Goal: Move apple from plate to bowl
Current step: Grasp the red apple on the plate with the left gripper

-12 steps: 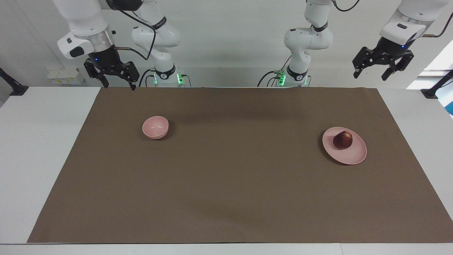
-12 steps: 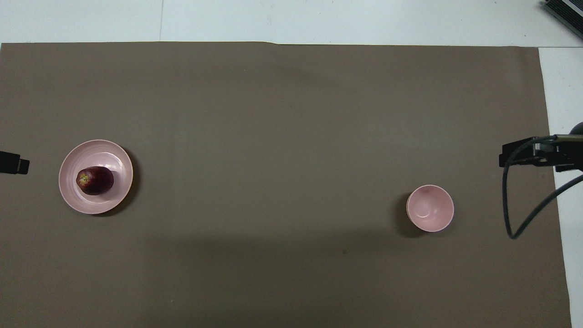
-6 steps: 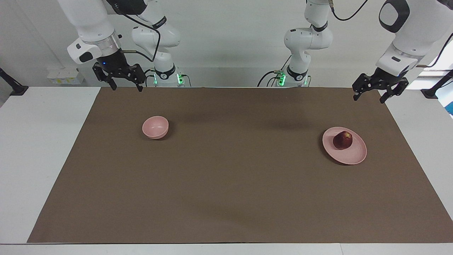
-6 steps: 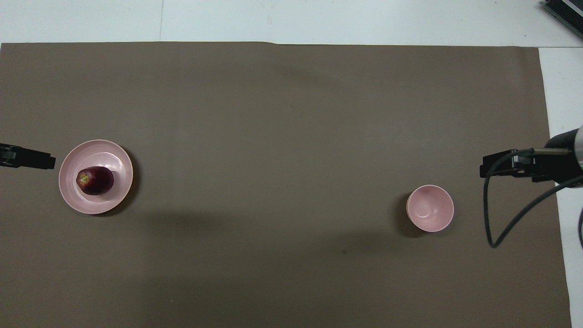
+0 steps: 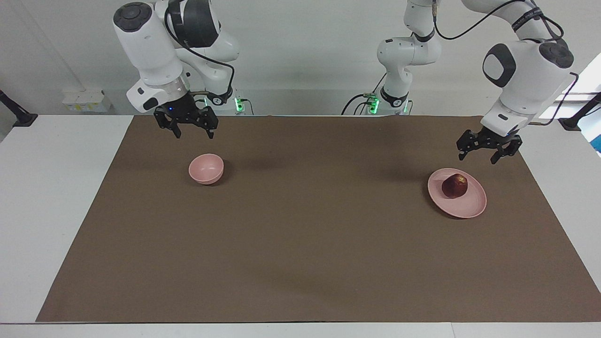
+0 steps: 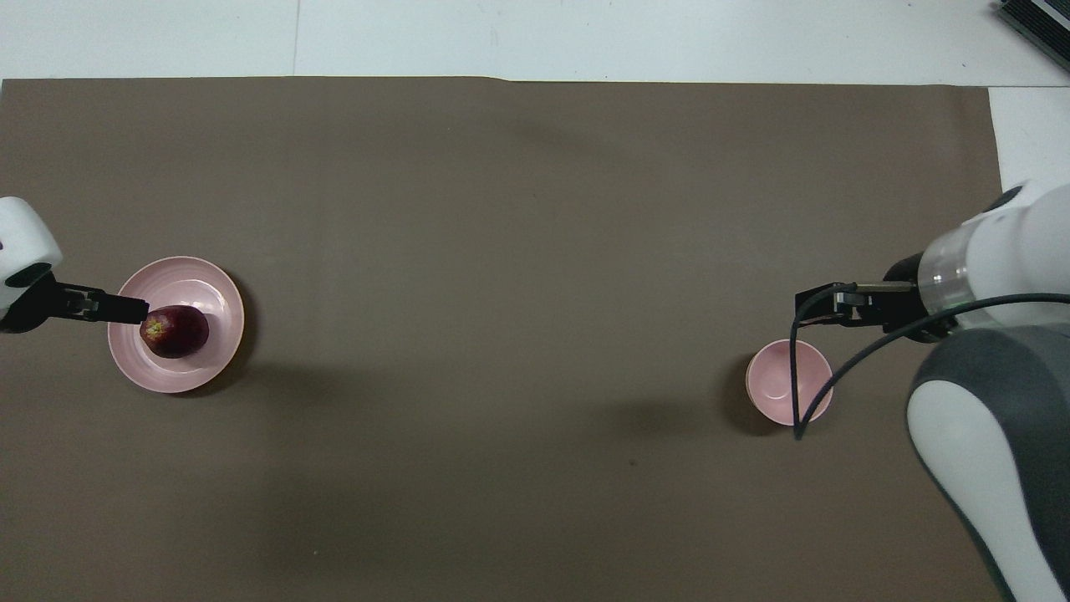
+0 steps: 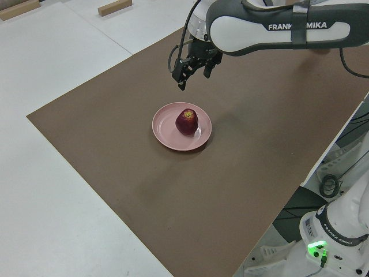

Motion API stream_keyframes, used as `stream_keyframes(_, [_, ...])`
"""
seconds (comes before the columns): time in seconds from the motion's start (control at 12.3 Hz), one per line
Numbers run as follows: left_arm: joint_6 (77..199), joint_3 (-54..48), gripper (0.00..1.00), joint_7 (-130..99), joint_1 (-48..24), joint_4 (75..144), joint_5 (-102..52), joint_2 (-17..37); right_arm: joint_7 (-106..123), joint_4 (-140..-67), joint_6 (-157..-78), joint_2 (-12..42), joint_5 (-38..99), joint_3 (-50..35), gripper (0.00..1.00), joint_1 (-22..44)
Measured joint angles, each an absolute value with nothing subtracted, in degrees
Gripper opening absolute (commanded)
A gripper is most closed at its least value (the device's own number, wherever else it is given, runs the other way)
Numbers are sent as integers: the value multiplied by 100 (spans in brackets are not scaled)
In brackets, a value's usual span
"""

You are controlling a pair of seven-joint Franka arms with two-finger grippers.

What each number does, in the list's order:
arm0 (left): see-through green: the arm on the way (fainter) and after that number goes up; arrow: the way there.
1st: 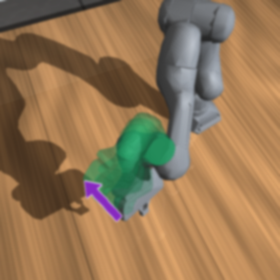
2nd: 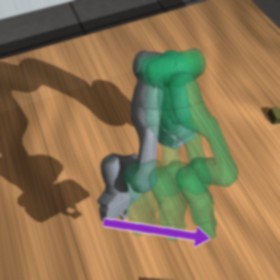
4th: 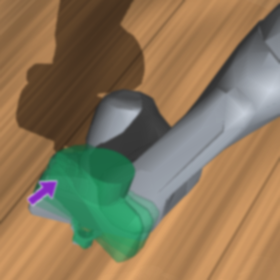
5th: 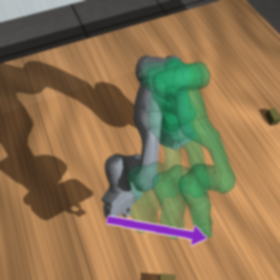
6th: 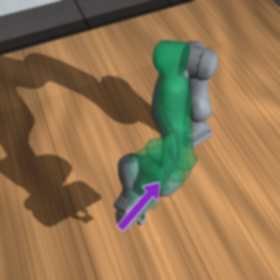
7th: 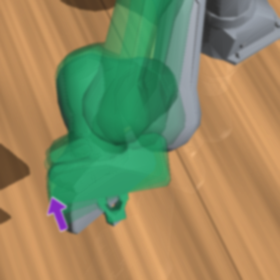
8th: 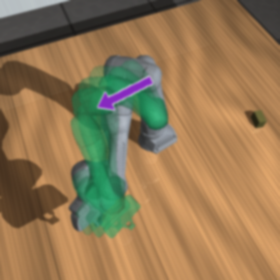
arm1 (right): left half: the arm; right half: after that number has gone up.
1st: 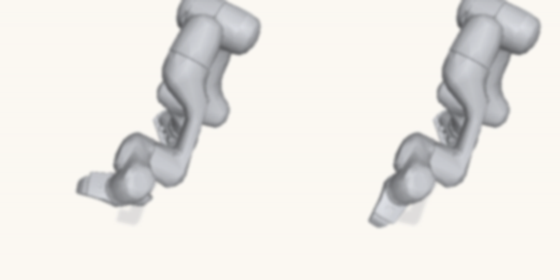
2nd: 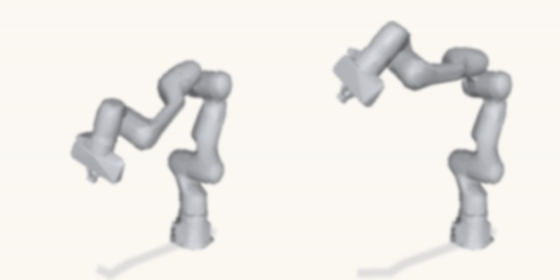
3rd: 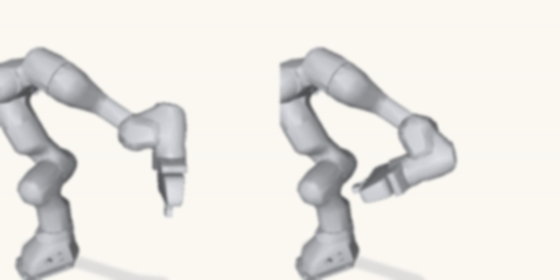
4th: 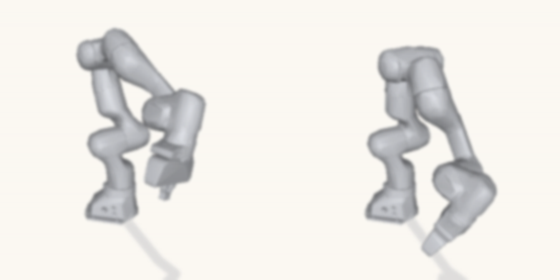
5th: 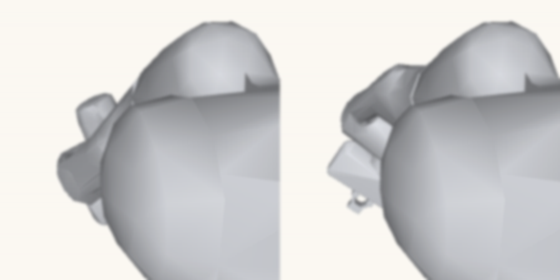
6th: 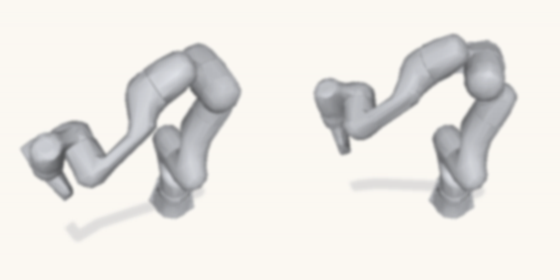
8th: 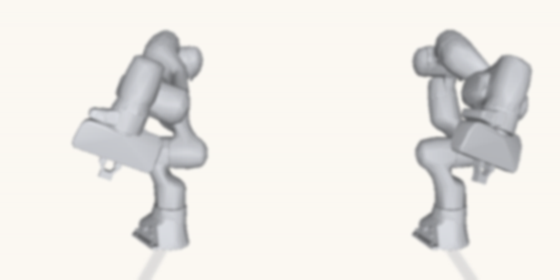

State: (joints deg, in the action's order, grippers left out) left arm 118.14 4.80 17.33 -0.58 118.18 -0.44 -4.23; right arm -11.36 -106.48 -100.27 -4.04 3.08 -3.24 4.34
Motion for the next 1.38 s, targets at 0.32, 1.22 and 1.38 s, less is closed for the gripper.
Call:
stream_keyframes(0.32, [12585,486,100,1841,76,12583,-44,-339,-1690,-10865,-10541,82,316,-323,100,773])
stream_keyframes(1.22, [14226,451,0,1849,86,13165,-44,164,-2549,-11048,-11406,803,2694,-325,100,1381])
stream_keyframes(1.38, [14284,445,0,1849,86,13132,-44,144,-2553,-11054,-11562,910,3409,-326,100,1507])
